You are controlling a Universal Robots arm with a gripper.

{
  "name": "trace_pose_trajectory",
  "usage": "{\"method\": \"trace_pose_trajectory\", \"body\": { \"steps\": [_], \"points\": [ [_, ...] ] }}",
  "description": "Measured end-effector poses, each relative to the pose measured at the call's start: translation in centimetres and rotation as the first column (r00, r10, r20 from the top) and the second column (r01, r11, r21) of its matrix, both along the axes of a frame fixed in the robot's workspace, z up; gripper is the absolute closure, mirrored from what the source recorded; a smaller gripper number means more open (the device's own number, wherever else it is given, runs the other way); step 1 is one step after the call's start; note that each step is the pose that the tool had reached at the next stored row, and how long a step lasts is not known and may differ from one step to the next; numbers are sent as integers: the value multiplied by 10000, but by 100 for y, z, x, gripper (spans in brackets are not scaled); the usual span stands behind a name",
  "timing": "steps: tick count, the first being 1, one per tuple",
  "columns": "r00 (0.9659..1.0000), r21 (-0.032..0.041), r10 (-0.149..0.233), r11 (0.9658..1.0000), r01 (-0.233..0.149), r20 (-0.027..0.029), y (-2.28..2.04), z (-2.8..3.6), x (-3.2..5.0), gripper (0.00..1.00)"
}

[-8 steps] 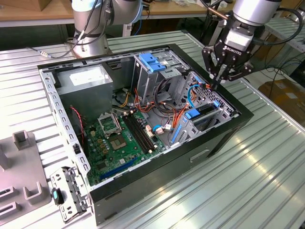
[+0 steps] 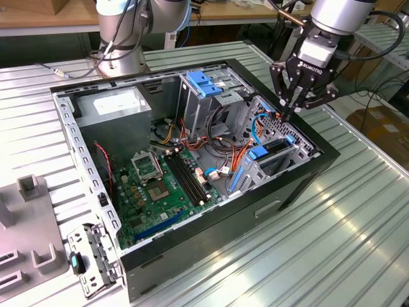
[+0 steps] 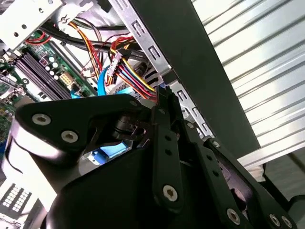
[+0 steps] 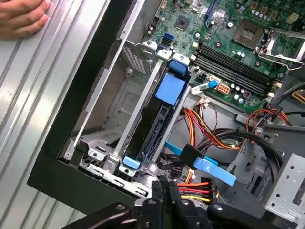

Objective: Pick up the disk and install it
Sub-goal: 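Insert the first disk wire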

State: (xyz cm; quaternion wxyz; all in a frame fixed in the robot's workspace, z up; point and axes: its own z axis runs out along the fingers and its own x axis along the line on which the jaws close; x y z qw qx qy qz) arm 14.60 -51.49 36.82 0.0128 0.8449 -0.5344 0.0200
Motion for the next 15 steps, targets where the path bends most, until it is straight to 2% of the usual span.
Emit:
{"method": "trace_pose_trajectory", "body": {
  "steps": [3, 7, 10, 13, 14, 15],
  "points": [
    [9992, 1, -401, 9992, 401, 0, 0, -2, -2, 83],
    [9948, 0, -1021, 9948, 1021, 0, 1, -8, -1, 83],
    [9870, 0, -1608, 9870, 1608, 0, 1, -15, -1, 83],
    [9796, 2, -2010, 9796, 2010, -1, 0, -24, -1, 83],
    [9740, 1, -2267, 9740, 2267, 0, 0, -34, -1, 83],
    [9721, 1, -2347, 9721, 2347, 0, 0, -39, -1, 83]
  ]
}}
